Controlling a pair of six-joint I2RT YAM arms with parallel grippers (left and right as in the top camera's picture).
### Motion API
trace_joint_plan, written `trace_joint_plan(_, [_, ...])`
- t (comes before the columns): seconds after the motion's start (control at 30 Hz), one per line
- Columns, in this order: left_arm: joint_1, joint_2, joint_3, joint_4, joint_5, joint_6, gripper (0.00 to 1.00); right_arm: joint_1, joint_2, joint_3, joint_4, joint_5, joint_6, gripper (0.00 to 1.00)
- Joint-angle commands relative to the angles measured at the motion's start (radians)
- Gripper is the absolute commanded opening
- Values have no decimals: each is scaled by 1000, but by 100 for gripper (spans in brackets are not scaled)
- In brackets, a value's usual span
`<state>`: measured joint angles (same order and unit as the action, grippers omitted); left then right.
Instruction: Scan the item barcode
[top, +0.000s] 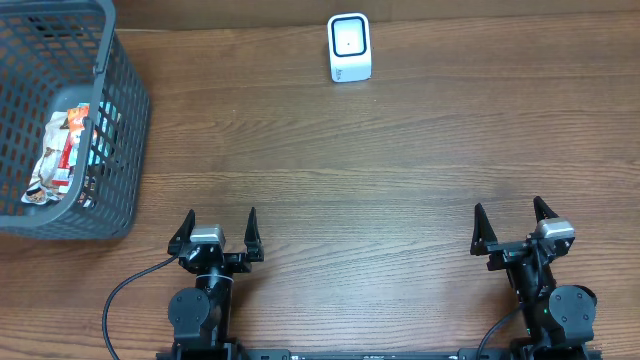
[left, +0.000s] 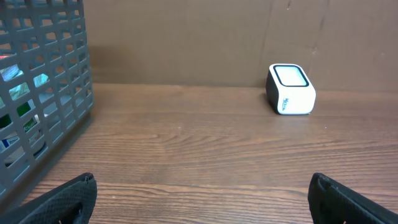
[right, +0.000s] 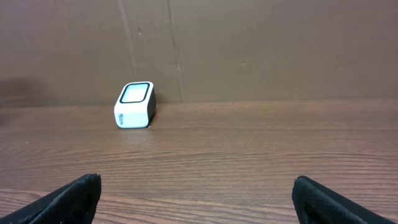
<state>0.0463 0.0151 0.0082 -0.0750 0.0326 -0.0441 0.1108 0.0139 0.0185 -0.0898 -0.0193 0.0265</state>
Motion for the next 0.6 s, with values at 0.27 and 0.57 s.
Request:
trace_joint_plan(0.27, [5, -9, -3, -3, 8, 10, 100, -6, -11, -10, 6, -2, -1, 100])
trace_joint_plan(0.57, [5, -9, 91, -193, 70, -83, 100, -6, -11, -10, 6, -2, -1, 100])
